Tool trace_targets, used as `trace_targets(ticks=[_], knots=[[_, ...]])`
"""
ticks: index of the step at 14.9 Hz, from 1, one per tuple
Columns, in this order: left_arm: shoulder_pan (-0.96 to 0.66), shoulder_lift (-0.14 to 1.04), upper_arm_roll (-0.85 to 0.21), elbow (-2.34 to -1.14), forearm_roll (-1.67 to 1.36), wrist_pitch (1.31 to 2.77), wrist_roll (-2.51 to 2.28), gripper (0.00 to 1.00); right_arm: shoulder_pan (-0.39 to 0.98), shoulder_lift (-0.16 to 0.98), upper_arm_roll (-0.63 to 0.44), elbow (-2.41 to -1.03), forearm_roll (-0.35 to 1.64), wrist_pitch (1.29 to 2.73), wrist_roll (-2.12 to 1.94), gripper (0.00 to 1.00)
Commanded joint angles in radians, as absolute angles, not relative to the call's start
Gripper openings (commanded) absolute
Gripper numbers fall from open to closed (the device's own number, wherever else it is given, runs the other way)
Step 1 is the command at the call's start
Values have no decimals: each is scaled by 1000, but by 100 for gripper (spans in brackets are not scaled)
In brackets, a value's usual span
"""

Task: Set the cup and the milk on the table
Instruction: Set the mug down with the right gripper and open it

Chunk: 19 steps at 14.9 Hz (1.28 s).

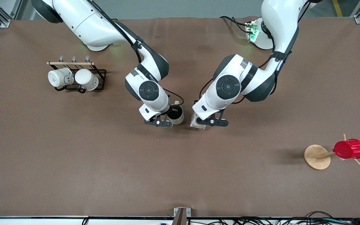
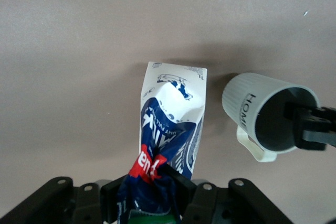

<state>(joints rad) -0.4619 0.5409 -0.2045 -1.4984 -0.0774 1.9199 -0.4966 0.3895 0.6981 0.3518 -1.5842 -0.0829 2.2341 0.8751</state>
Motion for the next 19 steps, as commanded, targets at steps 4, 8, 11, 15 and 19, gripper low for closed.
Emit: trace_targets(ticks=[4,8,11,15,19], knots=[[-489,571,-199,-1467,-80,1893,-541,12,390,690,356,-1628,-109,2281,900,71],[-492,584,-199,-1462,-80,1894,-543,12,359,646,359,-1626,-107,2235,896,100],[-494,603,-201,-1443,-81,1894,-543,16,267,542,357,-1623,-107,2152,859,100],[-495,626,-201,-1422,-84,1894,-543,26,160,387,295,-1618,-109,2004,723,100],[-499,621,-196,-1419,-75,1894,-535,100,156,266,74,-1608,-89,1901,488,100]])
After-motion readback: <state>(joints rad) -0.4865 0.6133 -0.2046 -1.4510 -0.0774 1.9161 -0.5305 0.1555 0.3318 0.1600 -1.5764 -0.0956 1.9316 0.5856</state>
